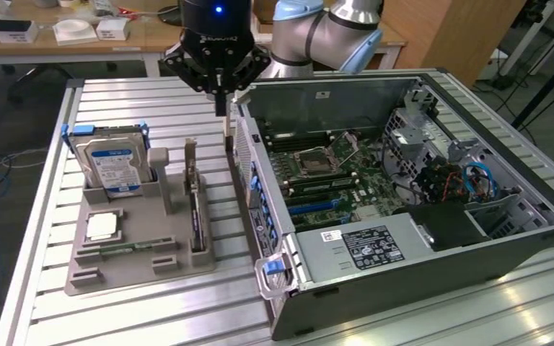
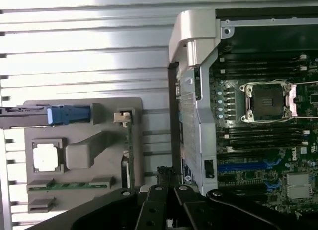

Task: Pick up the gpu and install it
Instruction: 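Reach for the gpu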

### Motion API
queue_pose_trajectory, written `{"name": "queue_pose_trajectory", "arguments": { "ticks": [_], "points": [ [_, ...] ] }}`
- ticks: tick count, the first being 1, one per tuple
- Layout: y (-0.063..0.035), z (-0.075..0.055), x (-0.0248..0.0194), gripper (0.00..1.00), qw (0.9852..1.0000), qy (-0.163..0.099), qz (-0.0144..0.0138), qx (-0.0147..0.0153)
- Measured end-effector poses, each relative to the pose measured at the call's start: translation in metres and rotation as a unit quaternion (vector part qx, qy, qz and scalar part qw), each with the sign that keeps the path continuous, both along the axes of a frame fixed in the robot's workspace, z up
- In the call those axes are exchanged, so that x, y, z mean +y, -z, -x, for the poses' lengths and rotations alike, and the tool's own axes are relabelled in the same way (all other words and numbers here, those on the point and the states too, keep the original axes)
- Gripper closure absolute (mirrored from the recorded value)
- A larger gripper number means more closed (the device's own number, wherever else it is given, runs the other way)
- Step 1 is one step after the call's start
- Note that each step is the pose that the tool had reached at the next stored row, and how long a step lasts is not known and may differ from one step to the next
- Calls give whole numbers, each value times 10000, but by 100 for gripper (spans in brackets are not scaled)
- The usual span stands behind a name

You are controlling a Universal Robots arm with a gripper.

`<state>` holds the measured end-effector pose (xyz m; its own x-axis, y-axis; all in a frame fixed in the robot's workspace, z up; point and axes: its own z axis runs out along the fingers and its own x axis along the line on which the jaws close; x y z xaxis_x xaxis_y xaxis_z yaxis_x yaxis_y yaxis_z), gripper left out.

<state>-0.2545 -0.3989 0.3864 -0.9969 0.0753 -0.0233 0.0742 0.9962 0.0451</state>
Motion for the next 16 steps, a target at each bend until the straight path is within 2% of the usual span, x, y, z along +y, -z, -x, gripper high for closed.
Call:
{"name": "queue_pose_trajectory", "arguments": {
  "ticks": [12, 16],
  "points": [
    [7, 426, -11, 89, 10000, -3, 0, 0],
    [7, 432, -11, 89, 10000, -6, 0, 0]
  ]
}}
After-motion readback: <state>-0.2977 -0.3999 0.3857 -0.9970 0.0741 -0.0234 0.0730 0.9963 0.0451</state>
